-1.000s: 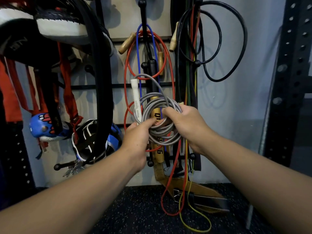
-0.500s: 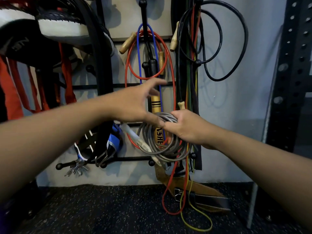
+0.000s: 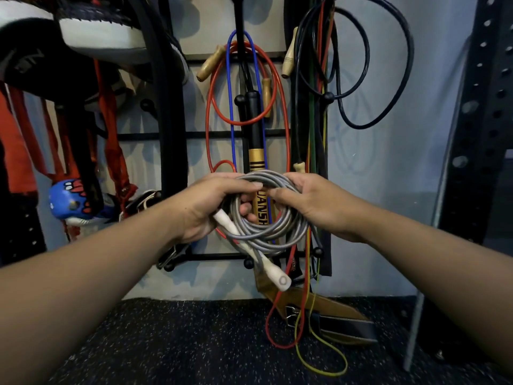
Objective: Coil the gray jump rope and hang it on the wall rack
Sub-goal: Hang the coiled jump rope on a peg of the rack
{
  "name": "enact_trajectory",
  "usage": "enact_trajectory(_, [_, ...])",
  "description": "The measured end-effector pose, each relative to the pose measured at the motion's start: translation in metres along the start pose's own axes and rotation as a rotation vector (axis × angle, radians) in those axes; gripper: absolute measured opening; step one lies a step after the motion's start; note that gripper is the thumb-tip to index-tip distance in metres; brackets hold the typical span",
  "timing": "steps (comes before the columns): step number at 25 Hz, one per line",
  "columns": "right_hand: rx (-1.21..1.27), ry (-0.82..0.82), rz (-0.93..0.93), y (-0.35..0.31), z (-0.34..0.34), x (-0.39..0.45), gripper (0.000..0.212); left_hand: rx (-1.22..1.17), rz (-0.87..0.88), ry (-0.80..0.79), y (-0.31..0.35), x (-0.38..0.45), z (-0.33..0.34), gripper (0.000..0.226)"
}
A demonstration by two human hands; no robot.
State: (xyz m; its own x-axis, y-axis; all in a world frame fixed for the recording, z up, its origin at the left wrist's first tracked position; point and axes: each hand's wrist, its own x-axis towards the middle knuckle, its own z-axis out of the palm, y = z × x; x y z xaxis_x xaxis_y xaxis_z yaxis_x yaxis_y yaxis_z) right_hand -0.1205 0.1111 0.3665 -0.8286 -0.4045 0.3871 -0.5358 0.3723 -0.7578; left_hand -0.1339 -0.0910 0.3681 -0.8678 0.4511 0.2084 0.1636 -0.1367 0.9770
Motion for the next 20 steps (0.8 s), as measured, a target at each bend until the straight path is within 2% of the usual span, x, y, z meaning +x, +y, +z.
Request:
enact_trajectory(2, [-0.013,0.022,0.011,0.005,-0.001,0.006,0.015,-0.008,0.041,0.027,-0.003,0.004,0.001,0.018])
enact_trajectory(5, [0.008,0.075,0.044,-0.006,-0.012,0.021,0.022,0.119,0.039,0.091,0.023,0.013,-0.002,0.017])
enact_trajectory(8, [0.037,0.122,0.080,-0.043,-0.036,0.044,0.015,0.181,0.022,0.150,0.072,0.027,-0.008,0.032])
enact_trajectory(14, [0.002,0.199,0.151,-0.180,-0.120,0.112,0.008,0.285,0.126,0.218,0.238,0.061,-0.002,0.036])
enact_trajectory(20, [0.019,0.237,0.202,-0.331,-0.205,0.165,0.007,0.361,0.009,0.189,0.415,0.076,0.012,0.020])
